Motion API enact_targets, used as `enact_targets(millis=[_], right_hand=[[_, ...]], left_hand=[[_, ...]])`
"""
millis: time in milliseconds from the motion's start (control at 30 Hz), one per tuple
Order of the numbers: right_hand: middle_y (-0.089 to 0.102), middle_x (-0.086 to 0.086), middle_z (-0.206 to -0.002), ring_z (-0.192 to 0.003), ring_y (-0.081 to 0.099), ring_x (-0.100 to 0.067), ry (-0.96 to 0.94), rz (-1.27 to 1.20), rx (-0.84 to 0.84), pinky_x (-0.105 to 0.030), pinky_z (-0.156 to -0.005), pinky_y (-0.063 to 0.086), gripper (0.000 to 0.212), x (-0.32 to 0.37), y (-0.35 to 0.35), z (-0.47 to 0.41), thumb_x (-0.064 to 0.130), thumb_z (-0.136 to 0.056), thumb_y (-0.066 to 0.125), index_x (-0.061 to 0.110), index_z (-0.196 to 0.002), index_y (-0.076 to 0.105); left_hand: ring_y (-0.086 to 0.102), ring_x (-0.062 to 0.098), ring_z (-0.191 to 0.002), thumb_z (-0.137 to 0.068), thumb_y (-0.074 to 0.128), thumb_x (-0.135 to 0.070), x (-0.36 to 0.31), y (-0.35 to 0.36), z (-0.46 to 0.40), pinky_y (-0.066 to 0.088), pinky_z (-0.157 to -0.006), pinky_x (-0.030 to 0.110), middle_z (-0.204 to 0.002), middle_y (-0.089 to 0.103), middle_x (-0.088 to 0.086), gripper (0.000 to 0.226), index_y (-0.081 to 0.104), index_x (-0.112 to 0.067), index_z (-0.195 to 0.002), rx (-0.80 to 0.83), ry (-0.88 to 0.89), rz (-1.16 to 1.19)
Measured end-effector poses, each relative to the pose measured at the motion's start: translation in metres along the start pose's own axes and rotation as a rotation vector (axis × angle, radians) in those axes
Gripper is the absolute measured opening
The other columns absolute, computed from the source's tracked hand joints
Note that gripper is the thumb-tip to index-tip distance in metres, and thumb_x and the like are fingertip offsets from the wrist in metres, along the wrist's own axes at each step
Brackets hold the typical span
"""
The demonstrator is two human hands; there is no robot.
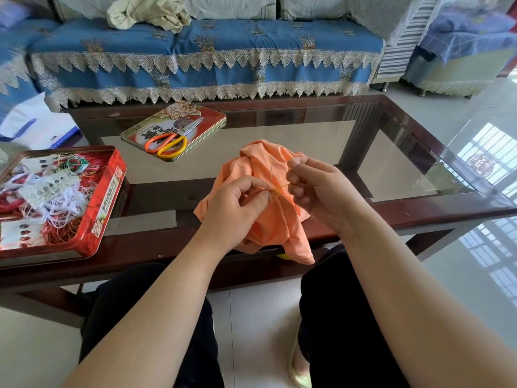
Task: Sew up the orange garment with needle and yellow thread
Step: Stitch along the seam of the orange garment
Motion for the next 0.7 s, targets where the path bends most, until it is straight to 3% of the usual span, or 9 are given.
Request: enact_targets(millis=[100,233,367,500,700], right_hand=[[0.051,0.001,-0.059,-0.048,0.048,-0.009,-0.009,0.169,-0.059,-0.018,-0.043,0.042,0.011,-0.004,0.003,-0.004,0.016,-0.098,0.054,0.007,-0.090,0.056],[0.046,0.003,-0.054,-0.048,0.044,-0.008,0.010,0.309,-0.069,-0.020,-0.049,0.040,0.027,-0.005,0.004,-0.002,0.026,-0.097,0.055,0.002,-0.100,0.067],[0.043,0.002,-0.051,-0.047,0.040,-0.009,-0.028,0.409,-0.065,-0.022,-0.050,0.039,0.030,-0.003,0.007,0.000,0.035,-0.092,0.059,0.009,-0.089,0.073],[0.045,0.005,-0.046,-0.045,0.038,-0.008,-0.030,0.450,-0.076,-0.021,-0.048,0.036,0.024,0.000,0.009,-0.001,0.029,-0.089,0.067,0.006,-0.088,0.074],[0.047,0.002,-0.056,-0.050,0.038,-0.009,-0.090,0.462,-0.171,-0.021,-0.048,0.035,0.025,0.009,0.013,-0.007,0.026,-0.095,0.057,0.013,-0.077,0.069]], left_hand=[[0.051,-0.017,-0.094,-0.094,0.059,-0.032,-0.001,0.000,0.001,0.042,-0.071,0.001,-0.098,0.060,-0.024,0.012,0.063,-0.042,-0.093,0.005,0.029,-0.008],[0.051,-0.018,-0.093,-0.095,0.058,-0.032,-0.001,-0.001,0.001,0.043,-0.070,0.000,-0.097,0.060,-0.024,0.012,0.061,-0.043,-0.093,-0.008,0.049,-0.020],[0.050,-0.021,-0.092,-0.095,0.057,-0.034,-0.002,0.000,0.001,0.042,-0.070,0.000,-0.097,0.058,-0.027,0.009,0.061,-0.042,-0.098,0.001,0.050,-0.050],[0.050,-0.025,-0.088,-0.095,0.060,-0.028,-0.006,0.003,0.003,0.040,-0.071,-0.002,-0.093,0.058,-0.029,0.012,0.062,-0.039,-0.099,0.027,0.065,-0.033],[0.053,-0.020,-0.085,-0.093,0.062,-0.029,-0.010,0.002,0.006,0.041,-0.070,-0.001,-0.083,0.064,-0.030,0.011,0.065,-0.039,-0.091,0.105,0.035,-0.026]])
Point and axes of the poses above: each hand's wrist, its own z-axis away from the middle knuckle, its own y-axis out of the palm, x = y × z, the point moved 2 cm from there along -z, towards the middle knuckle
